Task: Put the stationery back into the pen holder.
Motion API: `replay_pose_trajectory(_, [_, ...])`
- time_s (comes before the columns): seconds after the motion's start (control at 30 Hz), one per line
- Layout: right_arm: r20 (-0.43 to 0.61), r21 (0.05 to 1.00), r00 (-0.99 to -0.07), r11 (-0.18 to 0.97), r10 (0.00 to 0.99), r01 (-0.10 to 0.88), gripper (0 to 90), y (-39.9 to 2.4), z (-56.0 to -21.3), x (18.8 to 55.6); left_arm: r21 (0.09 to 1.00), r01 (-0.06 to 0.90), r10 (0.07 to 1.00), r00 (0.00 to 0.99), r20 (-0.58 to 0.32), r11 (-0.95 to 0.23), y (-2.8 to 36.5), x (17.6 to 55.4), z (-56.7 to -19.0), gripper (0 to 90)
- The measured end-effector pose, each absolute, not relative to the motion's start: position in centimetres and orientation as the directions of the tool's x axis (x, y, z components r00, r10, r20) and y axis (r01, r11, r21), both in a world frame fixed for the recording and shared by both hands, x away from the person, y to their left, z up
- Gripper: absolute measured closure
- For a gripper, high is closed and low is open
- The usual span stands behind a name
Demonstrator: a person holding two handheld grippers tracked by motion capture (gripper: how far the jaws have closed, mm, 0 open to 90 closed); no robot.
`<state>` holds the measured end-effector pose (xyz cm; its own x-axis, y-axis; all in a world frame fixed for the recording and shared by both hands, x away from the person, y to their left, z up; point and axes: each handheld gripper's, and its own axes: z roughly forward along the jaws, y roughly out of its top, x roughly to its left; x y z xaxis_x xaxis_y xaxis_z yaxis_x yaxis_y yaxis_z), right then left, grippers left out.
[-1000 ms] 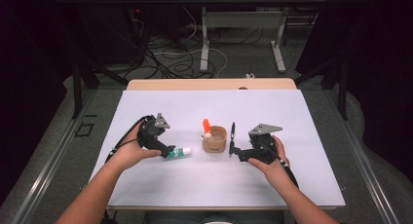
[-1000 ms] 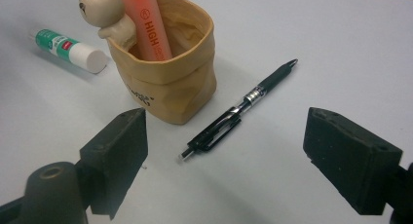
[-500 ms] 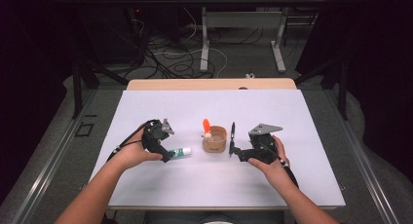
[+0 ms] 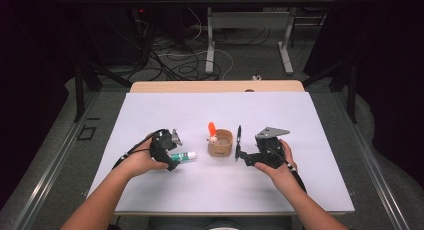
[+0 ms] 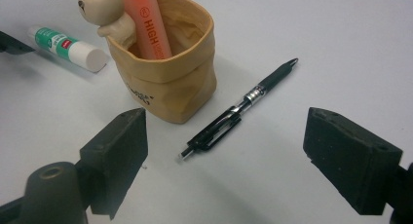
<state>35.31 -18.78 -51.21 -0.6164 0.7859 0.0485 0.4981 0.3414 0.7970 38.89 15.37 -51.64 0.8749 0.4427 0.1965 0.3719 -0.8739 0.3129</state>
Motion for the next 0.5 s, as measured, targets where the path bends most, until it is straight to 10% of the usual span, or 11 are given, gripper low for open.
replay_pose_trajectory(0.5, [0.051,0.797,-0.615,0.339,0.787,0.5,16.1,-18.77,-51.24,35.32,0.245,0.316,0.369,0.905,0.213,-0.917,14.6,38.63,-52.37,39.7])
